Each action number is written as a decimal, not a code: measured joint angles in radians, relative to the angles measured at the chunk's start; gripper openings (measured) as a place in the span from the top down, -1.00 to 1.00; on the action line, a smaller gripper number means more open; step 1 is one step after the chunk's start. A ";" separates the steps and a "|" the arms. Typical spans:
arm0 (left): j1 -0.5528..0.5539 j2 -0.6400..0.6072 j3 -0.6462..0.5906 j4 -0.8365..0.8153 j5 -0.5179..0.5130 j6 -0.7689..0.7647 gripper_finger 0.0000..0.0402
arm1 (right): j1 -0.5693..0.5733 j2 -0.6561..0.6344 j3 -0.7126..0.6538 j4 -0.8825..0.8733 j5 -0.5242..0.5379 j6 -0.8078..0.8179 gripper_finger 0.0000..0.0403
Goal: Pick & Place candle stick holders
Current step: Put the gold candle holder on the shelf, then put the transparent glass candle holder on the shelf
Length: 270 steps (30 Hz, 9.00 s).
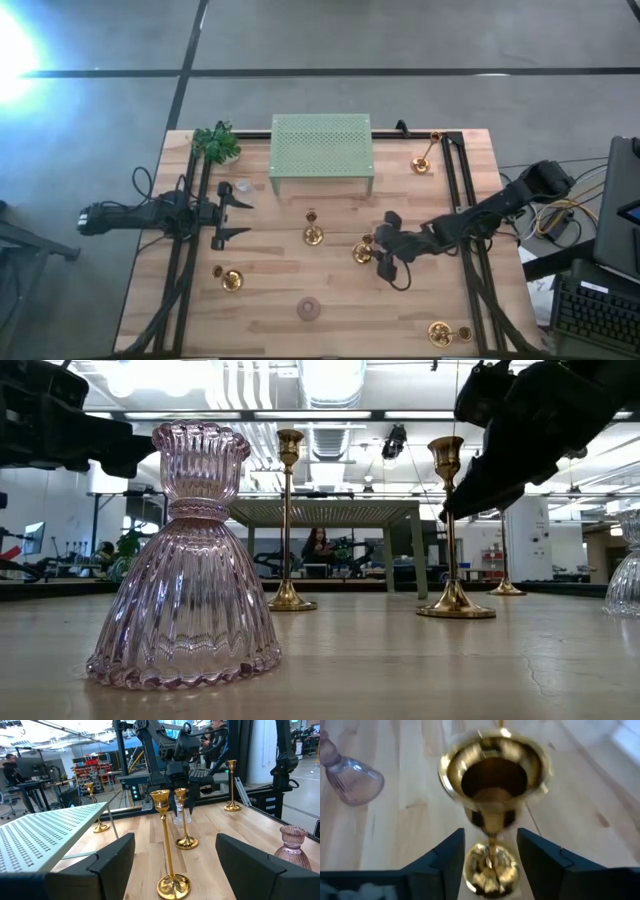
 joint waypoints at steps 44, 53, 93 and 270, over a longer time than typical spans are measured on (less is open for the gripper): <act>0.000 0.005 0.000 0.000 0.000 0.000 -0.41 | -0.177 -0.181 0.348 -0.397 -0.104 -0.281 0.94; 0.000 0.005 0.000 0.000 0.000 0.000 -0.41 | -0.402 -0.147 0.502 -0.492 -0.251 -0.414 0.94; 0.000 0.005 0.000 0.000 0.000 0.000 -0.41 | -1.044 0.434 1.125 -0.489 -0.719 -0.628 0.94; 0.000 0.004 0.000 0.000 0.000 0.000 -0.41 | 0.171 -0.697 0.036 -0.978 -0.021 0.479 0.96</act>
